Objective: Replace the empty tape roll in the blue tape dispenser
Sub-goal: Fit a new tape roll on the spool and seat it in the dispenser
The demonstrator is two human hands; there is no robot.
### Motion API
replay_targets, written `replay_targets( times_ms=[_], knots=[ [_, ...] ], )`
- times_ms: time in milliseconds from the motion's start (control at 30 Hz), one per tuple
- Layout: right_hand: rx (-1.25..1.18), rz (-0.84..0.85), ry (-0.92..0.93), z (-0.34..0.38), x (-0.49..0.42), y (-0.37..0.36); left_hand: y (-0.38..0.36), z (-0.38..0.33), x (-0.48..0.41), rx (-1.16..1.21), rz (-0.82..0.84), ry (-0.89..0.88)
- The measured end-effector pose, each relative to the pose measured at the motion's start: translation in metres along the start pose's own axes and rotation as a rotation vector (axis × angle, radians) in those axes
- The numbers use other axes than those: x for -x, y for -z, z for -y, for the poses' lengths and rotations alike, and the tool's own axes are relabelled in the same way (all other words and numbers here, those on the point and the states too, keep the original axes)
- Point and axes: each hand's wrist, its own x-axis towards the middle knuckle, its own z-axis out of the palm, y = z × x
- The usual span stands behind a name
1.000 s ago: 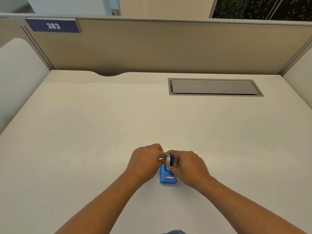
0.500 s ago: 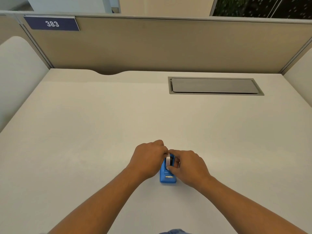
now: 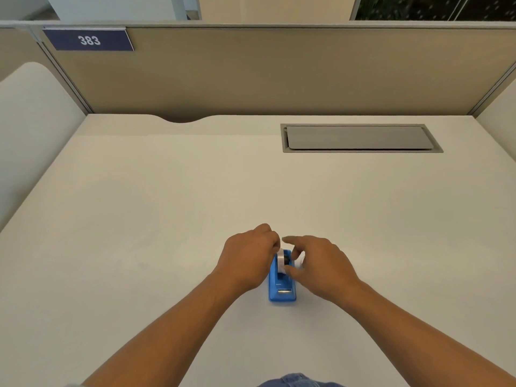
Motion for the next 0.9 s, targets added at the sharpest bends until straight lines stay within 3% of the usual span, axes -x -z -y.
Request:
replay_targets(
  times_ms=[133,500,700,900],
  knots=[
    [-0.026,-0.063,0.016,0.003,-0.005,0.008,0.003,-0.001,0.0,0.035,-0.011,0.01],
    [0.001,-0.04,0.055,0.01,-0.005,0.009,0.002,0.006,0.016,0.252,-0.012,0.076],
    [-0.013,-0.006,0.061,0.008,-0.003,0.012,-0.023,0.015,0.032,0.265,0.306,0.074],
    [-0.001,0.02,0.077,0.008,0.006,0.011,-0.045,0.014,0.037,0.309,0.15,0.097]
  ],
)
